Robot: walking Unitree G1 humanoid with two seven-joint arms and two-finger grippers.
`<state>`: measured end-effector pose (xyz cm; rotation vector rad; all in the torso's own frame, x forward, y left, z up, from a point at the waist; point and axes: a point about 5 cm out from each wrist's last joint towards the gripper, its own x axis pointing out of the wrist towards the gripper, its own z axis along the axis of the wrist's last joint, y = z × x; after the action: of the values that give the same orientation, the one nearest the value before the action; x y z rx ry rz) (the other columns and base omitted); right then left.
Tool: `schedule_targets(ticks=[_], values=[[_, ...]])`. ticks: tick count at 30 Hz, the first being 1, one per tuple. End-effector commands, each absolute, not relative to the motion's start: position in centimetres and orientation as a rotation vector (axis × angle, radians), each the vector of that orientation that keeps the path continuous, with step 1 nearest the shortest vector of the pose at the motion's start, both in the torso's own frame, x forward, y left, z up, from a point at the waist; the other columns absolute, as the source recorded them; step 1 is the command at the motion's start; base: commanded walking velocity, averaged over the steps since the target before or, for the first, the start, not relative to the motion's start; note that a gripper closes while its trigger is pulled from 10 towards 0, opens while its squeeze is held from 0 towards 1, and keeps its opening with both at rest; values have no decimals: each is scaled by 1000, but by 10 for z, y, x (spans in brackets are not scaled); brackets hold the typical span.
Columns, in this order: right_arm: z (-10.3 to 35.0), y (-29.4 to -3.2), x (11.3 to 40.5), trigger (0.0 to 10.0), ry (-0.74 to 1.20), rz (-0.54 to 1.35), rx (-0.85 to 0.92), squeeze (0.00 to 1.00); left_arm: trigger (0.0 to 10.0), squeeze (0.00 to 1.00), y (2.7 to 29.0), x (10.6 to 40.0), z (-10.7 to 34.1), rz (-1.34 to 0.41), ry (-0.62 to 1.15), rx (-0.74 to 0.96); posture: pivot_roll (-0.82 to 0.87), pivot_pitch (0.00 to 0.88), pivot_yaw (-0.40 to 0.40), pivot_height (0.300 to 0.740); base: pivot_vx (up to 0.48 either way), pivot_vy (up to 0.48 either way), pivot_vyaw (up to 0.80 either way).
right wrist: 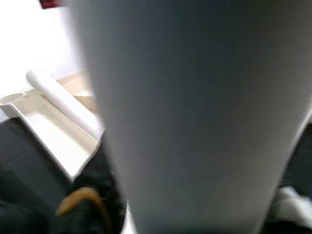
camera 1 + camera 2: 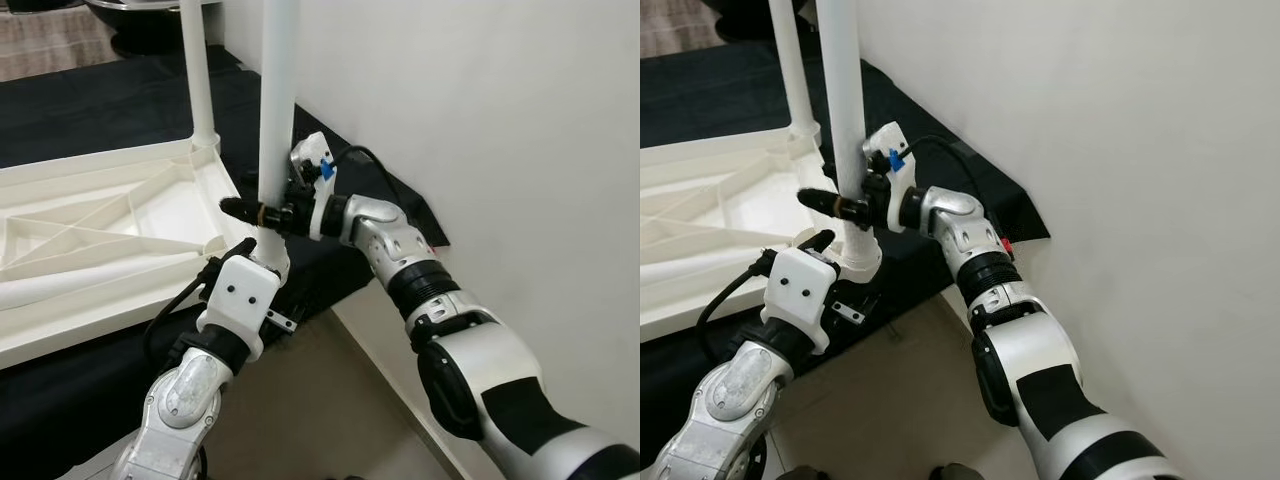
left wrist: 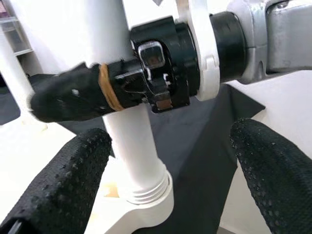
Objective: Building children table
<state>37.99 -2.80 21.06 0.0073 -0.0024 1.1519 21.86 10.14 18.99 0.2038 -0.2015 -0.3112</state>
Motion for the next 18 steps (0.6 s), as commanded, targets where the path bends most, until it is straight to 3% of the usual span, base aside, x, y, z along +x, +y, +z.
schedule_targets(ticks=[1,11,13,14,18], values=[[209,-26,383,0,13,1076,0,0,10000,0,101,217,188,-308,-185,203,83,81,-128,740,0,0,0],[215,-34,399,0,5,710,146,0,10000,0,100,217,187,-307,-183,203,74,74,-129,740,0,0,0],[207,-51,406,0,24,399,148,0,10000,0,100,217,186,-308,-183,202,71,70,-125,740,0,0,0],[207,-51,406,0,24,399,148,0,10000,0,100,217,186,-308,-183,202,71,70,-125,740,0,0,0],[206,-72,405,0,-35,23,123,0,10000,0,100,217,186,-309,-182,201,72,67,-125,740,0,0,0]])
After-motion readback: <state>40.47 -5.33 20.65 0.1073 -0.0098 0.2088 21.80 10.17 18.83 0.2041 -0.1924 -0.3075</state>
